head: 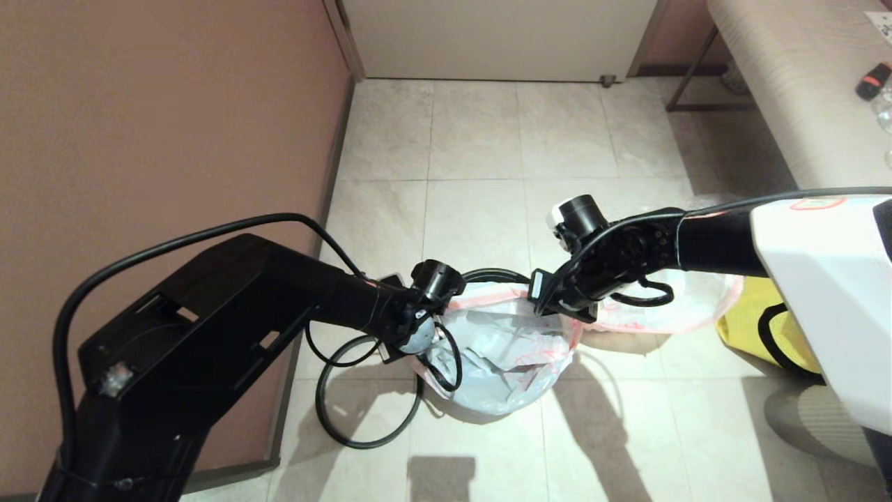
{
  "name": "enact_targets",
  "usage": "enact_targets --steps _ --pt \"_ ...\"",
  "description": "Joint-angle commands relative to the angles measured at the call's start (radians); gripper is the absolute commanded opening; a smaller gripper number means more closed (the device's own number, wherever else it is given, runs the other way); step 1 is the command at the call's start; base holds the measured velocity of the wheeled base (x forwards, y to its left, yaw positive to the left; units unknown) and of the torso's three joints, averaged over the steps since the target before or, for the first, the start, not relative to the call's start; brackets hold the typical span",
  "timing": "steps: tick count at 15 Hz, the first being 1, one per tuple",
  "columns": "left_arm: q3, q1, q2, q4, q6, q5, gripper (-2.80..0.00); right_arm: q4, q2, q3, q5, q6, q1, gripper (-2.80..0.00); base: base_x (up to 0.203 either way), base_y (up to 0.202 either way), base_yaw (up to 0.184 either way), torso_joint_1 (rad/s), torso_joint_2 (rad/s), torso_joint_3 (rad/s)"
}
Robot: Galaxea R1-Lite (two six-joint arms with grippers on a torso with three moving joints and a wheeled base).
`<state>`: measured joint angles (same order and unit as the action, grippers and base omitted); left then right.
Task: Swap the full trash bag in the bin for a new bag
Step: Put the new garbage bag on the trash can
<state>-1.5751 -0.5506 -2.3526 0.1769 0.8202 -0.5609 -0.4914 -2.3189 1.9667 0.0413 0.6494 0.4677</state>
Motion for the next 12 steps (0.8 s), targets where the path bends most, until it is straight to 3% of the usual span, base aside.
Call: enact_targets --steps 1,5,12 --pt "0.001 -0.002 0.007 0.003 0.005 -0.004 -2.8 0.031 -0.03 0.004 0.001 -0.01 0.008 -2.8 0.0 0.0 0.0 0.0 0.0 0.0" --pt "0.001 -0.005 0.007 0.003 0.005 -0.001 -2.8 0.228 -0.062 0.006 -0.011 -0.076 0.004 -2.8 0.0 0.0 0.0 0.0 0.0 0.0" --pt "0.0 -0.012 0.002 0.0 0.007 0.001 -2.8 0.434 -0.123 0.023 -0.055 -0.184 -0.024 -2.8 0.0 0.0 0.0 0.0 0.0 0.0"
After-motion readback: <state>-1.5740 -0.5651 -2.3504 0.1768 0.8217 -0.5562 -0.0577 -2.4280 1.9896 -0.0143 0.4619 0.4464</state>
